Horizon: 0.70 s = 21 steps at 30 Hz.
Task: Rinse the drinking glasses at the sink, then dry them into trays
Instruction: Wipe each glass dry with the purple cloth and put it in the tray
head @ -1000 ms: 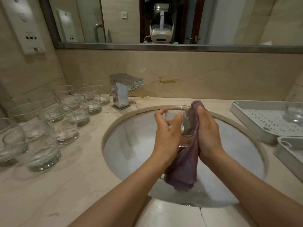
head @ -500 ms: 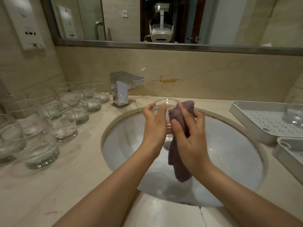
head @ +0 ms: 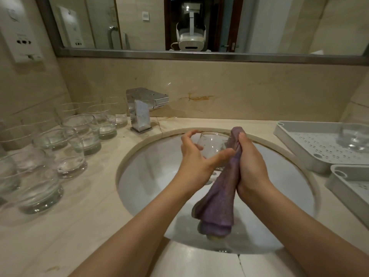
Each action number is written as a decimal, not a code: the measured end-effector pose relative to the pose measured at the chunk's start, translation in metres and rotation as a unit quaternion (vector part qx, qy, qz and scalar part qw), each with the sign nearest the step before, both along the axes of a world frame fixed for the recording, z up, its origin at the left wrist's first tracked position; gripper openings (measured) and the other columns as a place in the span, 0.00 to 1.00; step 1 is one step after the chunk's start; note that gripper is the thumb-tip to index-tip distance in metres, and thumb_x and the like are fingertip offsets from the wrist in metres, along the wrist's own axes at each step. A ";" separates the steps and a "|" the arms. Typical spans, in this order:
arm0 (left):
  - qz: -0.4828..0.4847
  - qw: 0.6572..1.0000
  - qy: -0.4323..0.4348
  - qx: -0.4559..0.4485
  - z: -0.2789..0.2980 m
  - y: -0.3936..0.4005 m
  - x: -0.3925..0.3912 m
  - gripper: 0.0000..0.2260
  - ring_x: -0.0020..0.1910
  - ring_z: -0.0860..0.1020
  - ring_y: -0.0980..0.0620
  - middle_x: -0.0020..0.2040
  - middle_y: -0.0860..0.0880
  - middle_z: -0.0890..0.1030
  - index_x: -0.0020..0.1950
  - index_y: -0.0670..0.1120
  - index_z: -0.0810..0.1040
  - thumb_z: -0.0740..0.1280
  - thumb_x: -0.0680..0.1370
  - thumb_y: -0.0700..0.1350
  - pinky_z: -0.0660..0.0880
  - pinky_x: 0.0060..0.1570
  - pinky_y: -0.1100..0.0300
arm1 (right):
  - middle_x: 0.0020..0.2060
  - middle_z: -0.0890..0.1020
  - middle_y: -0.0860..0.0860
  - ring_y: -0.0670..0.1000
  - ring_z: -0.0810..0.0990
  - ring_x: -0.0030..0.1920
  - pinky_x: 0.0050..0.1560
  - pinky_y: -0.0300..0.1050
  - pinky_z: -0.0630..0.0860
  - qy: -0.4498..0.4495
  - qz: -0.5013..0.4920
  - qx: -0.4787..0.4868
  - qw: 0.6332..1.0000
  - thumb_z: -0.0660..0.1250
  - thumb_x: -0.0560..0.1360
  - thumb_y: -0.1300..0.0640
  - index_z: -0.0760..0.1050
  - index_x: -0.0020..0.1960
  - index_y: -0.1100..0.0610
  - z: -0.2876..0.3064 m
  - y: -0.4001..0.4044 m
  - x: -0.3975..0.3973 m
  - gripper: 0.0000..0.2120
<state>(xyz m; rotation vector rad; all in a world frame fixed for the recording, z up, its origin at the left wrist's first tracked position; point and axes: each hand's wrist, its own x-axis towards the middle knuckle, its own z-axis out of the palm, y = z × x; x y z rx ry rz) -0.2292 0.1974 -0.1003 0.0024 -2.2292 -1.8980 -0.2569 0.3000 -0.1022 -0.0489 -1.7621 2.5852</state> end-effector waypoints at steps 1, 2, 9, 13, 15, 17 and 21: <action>0.012 1.000 0.011 -0.004 0.001 -0.002 0.000 0.41 0.56 0.74 0.48 0.59 0.45 0.68 0.69 0.56 0.54 0.70 0.62 0.61 0.74 0.52 0.58 | 0.58 0.80 0.51 0.49 0.80 0.57 0.58 0.44 0.76 0.041 -0.011 0.042 0.998 0.59 0.80 0.45 0.75 0.65 0.52 0.001 -0.001 0.003 0.18; 0.023 0.999 0.018 0.013 0.002 -0.004 -0.001 0.36 0.54 0.75 0.49 0.57 0.46 0.71 0.67 0.56 0.55 0.70 0.66 0.60 0.74 0.52 0.58 | 0.60 0.77 0.49 0.45 0.78 0.57 0.58 0.36 0.75 0.097 -0.021 0.093 0.991 0.58 0.81 0.47 0.73 0.67 0.50 0.000 -0.004 0.008 0.17; 0.094 0.980 0.010 0.174 -0.003 -0.002 -0.006 0.21 0.46 0.79 0.57 0.50 0.50 0.77 0.70 0.44 0.64 0.57 0.81 0.55 0.78 0.45 0.63 | 0.58 0.66 0.40 0.34 0.69 0.61 0.61 0.26 0.65 0.322 -0.062 0.264 0.907 0.60 0.78 0.43 0.64 0.64 0.35 -0.023 -0.027 0.017 0.16; 0.044 0.988 0.004 0.150 -0.008 0.010 0.000 0.20 0.49 0.79 0.56 0.56 0.47 0.77 0.70 0.48 0.63 0.57 0.81 0.55 0.78 0.53 0.55 | 0.60 0.79 0.52 0.44 0.79 0.58 0.63 0.42 0.74 0.159 -0.023 0.104 0.981 0.59 0.81 0.47 0.75 0.64 0.48 -0.013 -0.009 0.000 0.14; 0.006 0.992 0.006 0.126 -0.009 0.011 0.000 0.21 0.45 0.80 0.60 0.57 0.46 0.76 0.71 0.51 0.61 0.59 0.80 0.56 0.79 0.44 0.63 | 0.55 0.82 0.59 0.59 0.82 0.54 0.59 0.60 0.77 0.041 0.010 -0.004 0.999 0.60 0.80 0.45 0.77 0.60 0.55 -0.010 -0.002 -0.006 0.17; -0.021 0.995 0.010 0.093 -0.008 0.008 -0.001 0.32 0.48 0.79 0.58 0.59 0.46 0.75 0.71 0.53 0.59 0.66 0.73 0.62 0.77 0.42 0.68 | 0.53 0.83 0.61 0.62 0.83 0.52 0.56 0.62 0.78 -0.012 0.022 -0.045 0.999 0.60 0.80 0.45 0.77 0.60 0.58 -0.007 0.001 -0.008 0.19; -0.006 1.000 0.010 -0.002 -0.001 0.001 -0.001 0.41 0.48 0.73 0.62 0.61 0.47 0.70 0.72 0.54 0.54 0.72 0.68 0.65 0.69 0.38 0.78 | 0.56 0.82 0.55 0.55 0.81 0.57 0.63 0.57 0.74 -0.002 0.022 -0.044 0.999 0.61 0.79 0.44 0.76 0.62 0.56 -0.003 0.002 -0.008 0.20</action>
